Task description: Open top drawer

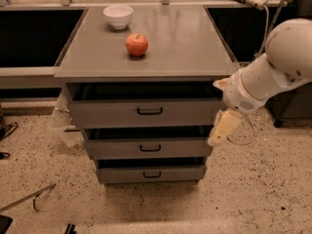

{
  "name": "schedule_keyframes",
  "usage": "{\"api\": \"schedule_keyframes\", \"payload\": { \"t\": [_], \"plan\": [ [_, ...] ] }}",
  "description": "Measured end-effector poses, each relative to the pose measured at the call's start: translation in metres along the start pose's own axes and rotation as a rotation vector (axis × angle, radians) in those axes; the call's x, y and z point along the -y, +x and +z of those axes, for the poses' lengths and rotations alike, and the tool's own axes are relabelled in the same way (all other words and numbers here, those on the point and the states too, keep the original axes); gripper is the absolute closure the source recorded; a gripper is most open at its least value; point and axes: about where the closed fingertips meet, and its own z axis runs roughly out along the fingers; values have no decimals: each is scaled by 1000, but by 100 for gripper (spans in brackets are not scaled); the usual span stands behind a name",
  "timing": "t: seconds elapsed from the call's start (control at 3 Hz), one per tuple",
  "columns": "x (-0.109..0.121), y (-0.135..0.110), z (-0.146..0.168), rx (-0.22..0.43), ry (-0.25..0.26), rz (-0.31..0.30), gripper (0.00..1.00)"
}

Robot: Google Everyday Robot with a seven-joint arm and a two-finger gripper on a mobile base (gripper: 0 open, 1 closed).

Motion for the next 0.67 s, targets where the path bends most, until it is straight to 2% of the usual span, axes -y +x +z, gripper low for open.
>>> {"api": "schedule_keyframes", "payload": {
  "t": [0.33,0.67],
  "plan": [
    [12,-4,3,18,41,1,0],
    [11,-4,3,16,38,1,0]
  ]
}}
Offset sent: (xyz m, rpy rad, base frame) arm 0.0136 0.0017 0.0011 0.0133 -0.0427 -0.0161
